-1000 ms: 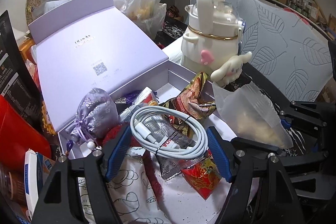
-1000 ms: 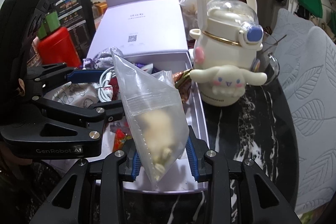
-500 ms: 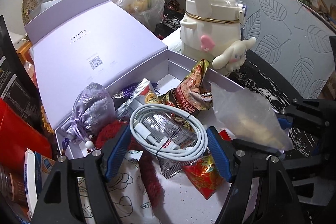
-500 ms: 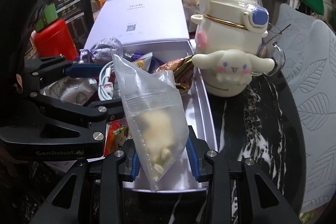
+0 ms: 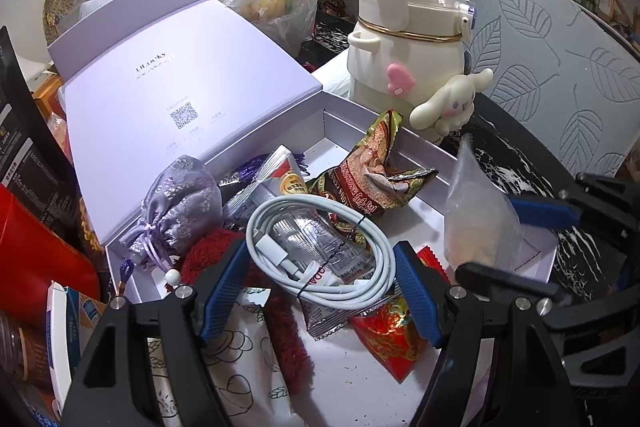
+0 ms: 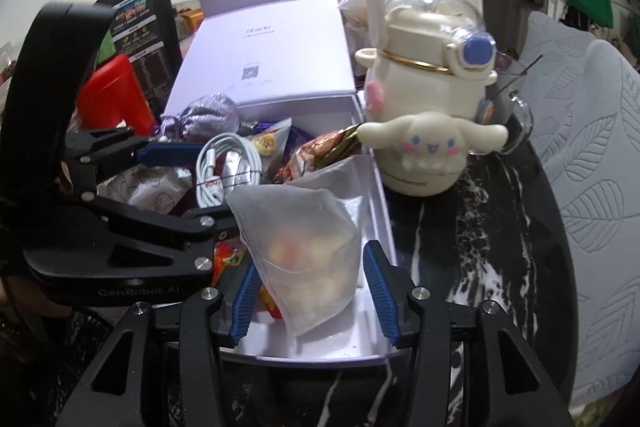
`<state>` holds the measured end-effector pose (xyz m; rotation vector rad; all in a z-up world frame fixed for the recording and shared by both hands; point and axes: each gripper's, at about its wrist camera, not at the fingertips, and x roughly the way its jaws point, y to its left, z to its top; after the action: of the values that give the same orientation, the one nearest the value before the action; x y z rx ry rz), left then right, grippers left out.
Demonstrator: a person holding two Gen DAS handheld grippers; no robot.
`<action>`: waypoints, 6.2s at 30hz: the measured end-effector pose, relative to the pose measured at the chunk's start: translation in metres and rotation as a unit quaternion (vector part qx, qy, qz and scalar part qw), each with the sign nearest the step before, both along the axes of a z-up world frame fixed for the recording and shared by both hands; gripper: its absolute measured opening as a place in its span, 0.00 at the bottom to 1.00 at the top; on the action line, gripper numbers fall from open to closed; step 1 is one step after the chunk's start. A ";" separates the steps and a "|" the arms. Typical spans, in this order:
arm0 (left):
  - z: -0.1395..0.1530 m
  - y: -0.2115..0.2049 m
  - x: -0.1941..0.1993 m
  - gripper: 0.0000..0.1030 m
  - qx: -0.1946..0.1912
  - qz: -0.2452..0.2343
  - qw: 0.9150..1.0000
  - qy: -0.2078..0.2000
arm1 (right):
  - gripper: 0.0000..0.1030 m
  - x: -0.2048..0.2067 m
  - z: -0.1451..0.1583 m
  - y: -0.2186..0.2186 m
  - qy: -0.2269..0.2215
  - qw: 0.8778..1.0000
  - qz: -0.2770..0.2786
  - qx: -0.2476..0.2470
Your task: Organize soft objects
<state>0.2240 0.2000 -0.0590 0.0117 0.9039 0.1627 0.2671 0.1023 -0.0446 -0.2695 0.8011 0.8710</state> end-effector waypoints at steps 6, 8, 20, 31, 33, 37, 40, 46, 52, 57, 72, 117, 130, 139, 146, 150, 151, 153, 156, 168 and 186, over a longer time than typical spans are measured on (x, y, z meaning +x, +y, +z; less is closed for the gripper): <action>0.001 -0.002 0.000 0.71 -0.003 0.009 1.000 -0.001 | 0.49 0.000 0.000 -0.007 0.006 1.000 -0.013 -0.004; 0.002 -0.004 0.000 0.71 -0.003 0.008 1.000 -0.001 | 0.51 -0.003 0.002 -0.012 0.004 1.000 -0.012 -0.001; 0.011 -0.013 -0.010 0.72 -0.025 0.005 1.000 0.001 | 0.70 -0.011 0.016 -0.022 -0.017 0.999 -0.030 -0.007; 0.021 -0.016 -0.023 0.72 -0.015 0.013 1.000 -0.006 | 0.70 -0.019 0.027 -0.025 -0.029 0.999 -0.024 -0.002; 0.026 -0.016 -0.026 0.72 -0.017 0.015 1.000 -0.010 | 0.70 -0.022 0.029 -0.027 -0.031 0.999 -0.025 0.000; 0.037 -0.017 -0.034 0.72 -0.013 0.016 0.999 -0.025 | 0.70 -0.025 0.038 -0.031 -0.040 0.999 -0.034 0.009; 0.045 -0.017 -0.041 0.72 -0.013 0.019 0.999 -0.034 | 0.70 -0.028 0.045 -0.033 -0.046 0.998 -0.038 0.013; 0.068 -0.016 -0.059 0.72 -0.013 0.027 0.998 -0.052 | 0.70 -0.041 0.064 -0.034 -0.057 0.997 -0.036 0.025; 0.098 -0.016 -0.083 0.72 -0.014 0.036 0.996 -0.083 | 0.70 -0.057 0.089 -0.036 -0.082 0.995 -0.033 0.042; 0.124 -0.016 -0.107 0.72 -0.002 0.052 0.992 -0.113 | 0.70 -0.076 0.113 -0.039 -0.105 0.992 -0.027 0.058; 0.161 -0.028 -0.179 0.75 0.001 0.056 0.985 -0.165 | 0.81 -0.139 0.148 -0.054 -0.157 0.985 -0.036 0.061; 0.093 -0.037 -0.231 0.75 -0.037 0.064 0.988 -0.138 | 0.90 -0.196 0.087 -0.088 -0.099 0.986 -0.132 0.023; 0.099 -0.044 -0.224 0.75 -0.032 0.050 0.989 -0.136 | 0.90 -0.191 0.089 -0.090 -0.100 0.985 -0.137 0.023; 0.101 -0.049 -0.221 0.75 -0.023 0.042 0.990 -0.135 | 0.90 -0.189 0.090 -0.092 -0.099 0.985 -0.139 0.021; 0.102 -0.051 -0.221 0.75 -0.023 0.039 0.990 -0.134 | 0.90 -0.188 0.090 -0.093 -0.098 0.985 -0.141 0.019; 0.102 -0.051 -0.221 0.75 -0.025 0.036 0.990 -0.134 | 0.90 -0.188 0.091 -0.093 -0.100 0.985 -0.142 0.018; 0.102 -0.050 -0.221 0.75 -0.026 0.036 0.990 -0.134 | 0.90 -0.188 0.091 -0.093 -0.100 0.985 -0.142 0.018; 0.102 -0.050 -0.221 0.75 -0.024 0.037 0.990 -0.134 | 0.90 -0.188 0.091 -0.093 -0.101 0.984 -0.143 0.018; 0.102 -0.051 -0.222 0.75 -0.024 0.037 0.990 -0.134 | 0.90 -0.188 0.090 -0.093 -0.101 0.984 -0.144 0.017; 0.102 -0.051 -0.224 0.75 -0.022 0.035 0.991 -0.128 | 0.90 -0.192 0.091 -0.091 -0.101 0.984 -0.143 0.012; 0.108 -0.053 -0.229 0.75 -0.021 0.038 0.990 -0.131 | 0.90 -0.196 0.092 -0.092 -0.104 0.984 -0.144 0.012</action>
<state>-0.0055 0.1467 0.0492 -0.0830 0.6456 0.2115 0.0709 0.0104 0.0472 -0.2139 0.6160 0.5695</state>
